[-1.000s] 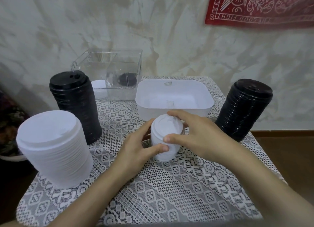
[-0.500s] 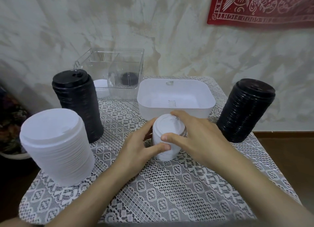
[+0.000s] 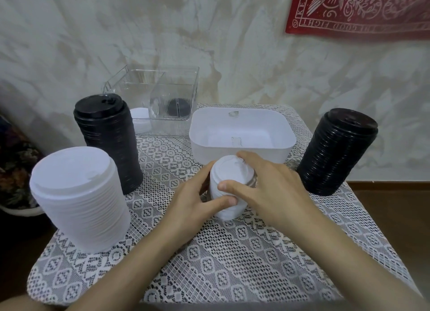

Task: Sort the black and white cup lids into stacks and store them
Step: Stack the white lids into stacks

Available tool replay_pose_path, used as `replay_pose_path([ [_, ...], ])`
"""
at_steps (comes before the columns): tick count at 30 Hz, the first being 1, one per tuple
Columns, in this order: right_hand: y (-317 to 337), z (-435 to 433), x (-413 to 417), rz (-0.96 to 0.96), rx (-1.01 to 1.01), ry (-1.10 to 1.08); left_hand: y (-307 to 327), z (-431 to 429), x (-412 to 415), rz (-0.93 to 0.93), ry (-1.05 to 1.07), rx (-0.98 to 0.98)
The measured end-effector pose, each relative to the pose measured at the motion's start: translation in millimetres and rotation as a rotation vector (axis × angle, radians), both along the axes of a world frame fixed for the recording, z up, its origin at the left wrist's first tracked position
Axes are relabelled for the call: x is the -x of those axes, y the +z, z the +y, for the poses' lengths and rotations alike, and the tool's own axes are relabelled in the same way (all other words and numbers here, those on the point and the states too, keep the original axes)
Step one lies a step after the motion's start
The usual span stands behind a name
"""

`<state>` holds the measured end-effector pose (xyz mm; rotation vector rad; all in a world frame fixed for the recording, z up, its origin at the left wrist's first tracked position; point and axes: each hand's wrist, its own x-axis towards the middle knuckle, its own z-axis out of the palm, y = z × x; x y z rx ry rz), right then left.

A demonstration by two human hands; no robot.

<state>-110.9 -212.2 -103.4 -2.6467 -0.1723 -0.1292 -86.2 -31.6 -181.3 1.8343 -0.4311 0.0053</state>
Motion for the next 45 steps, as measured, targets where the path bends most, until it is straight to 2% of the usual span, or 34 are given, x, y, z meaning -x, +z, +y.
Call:
replay_pose_path([
  [10, -26, -16, -17, 0.060, -0.633, 0.161, 3, 11, -2, 0.068, -0.089, 0.057],
  [15, -35, -18, -22, 0.036, -0.678, 0.187, 19, 0, 2, 0.008, 0.002, 0.143],
  [18, -36, -22, -22, 0.054, -0.622, 0.208, 16, 0, 0, -0.004, 0.015, 0.151],
  [33, -53, -18, -22, 0.184, -0.527, 0.261, 5, 9, 1, -0.079, 0.054, -0.154],
  [37, -51, -15, -15, 0.197, -0.571, 0.257, 9, 10, 2, -0.077, 0.038, -0.237],
  [41, -45, -18, -18, 0.233, -0.677, 0.248, 16, 10, 6, -0.030, 0.014, -0.203],
  [45, -36, -22, -17, 0.278, -0.813, 0.219, 17, 5, 15, -0.029, 0.079, -0.164],
])
